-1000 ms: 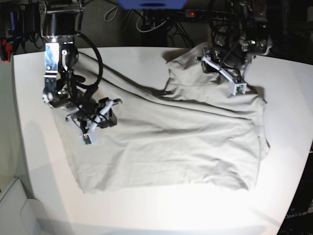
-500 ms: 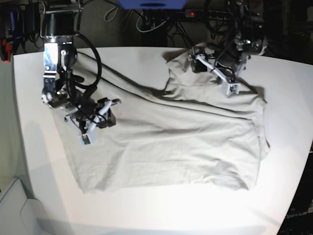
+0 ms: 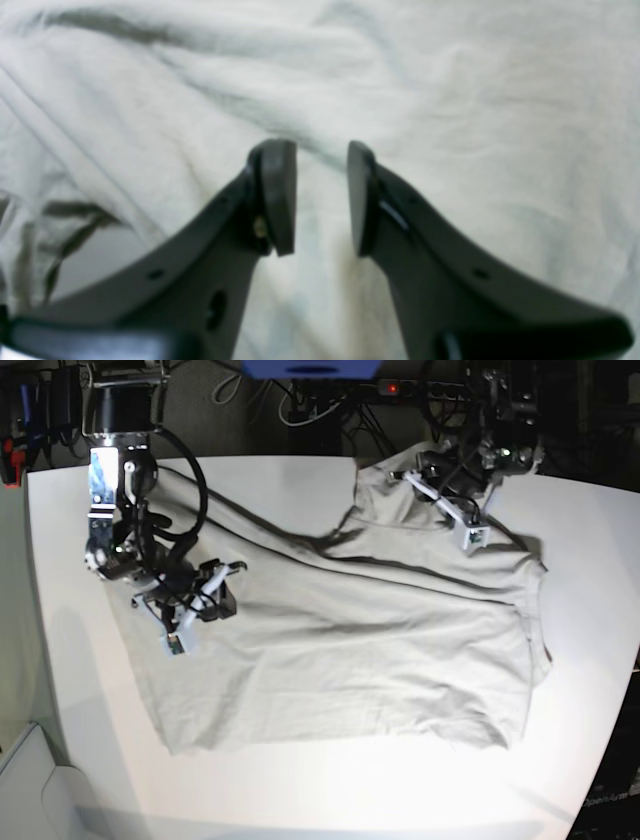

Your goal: Layout the t-shirt on the table in an organized manner, then fold the t-shirt properly

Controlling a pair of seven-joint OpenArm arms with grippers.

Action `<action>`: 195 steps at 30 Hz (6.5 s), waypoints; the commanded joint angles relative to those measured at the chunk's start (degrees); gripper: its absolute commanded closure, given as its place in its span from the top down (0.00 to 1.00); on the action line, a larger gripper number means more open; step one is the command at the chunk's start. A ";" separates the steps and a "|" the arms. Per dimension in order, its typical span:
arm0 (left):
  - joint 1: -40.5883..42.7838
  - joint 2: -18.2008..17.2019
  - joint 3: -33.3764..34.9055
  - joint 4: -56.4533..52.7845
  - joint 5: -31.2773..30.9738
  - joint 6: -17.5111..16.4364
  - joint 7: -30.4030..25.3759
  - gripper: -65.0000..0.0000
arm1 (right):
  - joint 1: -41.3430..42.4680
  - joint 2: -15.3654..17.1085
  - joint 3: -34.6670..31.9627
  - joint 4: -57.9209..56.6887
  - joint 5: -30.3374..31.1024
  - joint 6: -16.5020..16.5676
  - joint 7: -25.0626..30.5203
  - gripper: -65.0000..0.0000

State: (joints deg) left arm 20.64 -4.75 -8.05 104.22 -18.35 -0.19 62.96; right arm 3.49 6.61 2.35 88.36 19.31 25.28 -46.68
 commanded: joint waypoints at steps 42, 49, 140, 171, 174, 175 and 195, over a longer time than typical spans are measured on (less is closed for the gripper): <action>7.80 -8.39 -26.71 10.98 -0.86 0.23 12.16 0.68 | 8.34 -3.14 -0.20 -9.54 0.60 0.79 1.27 0.29; 7.62 -8.74 -26.89 11.07 -0.86 0.23 12.16 0.71 | 13.00 -3.40 -0.90 -12.09 0.60 0.79 4.96 0.28; -39.68 -10.32 -10.80 -45.54 -0.16 0.85 -8.50 0.00 | 39.72 6.00 -8.81 -74.60 -16.45 -33.85 50.15 0.00; -28.78 8.31 5.64 -9.06 9.25 0.76 6.89 0.00 | 7.37 10.31 5.69 -9.19 -16.37 -27.26 21.40 0.00; -27.54 8.84 9.33 -12.14 9.34 0.76 7.41 0.00 | 7.02 8.90 7.98 -6.20 -16.72 -24.62 17.88 0.00; -27.37 8.67 10.65 -12.93 9.34 0.85 7.77 0.00 | 6.93 8.73 8.60 -5.06 -16.72 -24.53 16.74 0.00; -30.36 -9.97 11.44 -27.17 9.34 0.41 5.22 0.00 | 6.76 5.48 9.21 0.30 -16.81 -24.53 12.35 0.00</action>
State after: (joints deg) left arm -9.65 -13.89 3.62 77.76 -11.03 -0.21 66.04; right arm 8.99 11.27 11.25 87.46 2.68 -0.45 -35.94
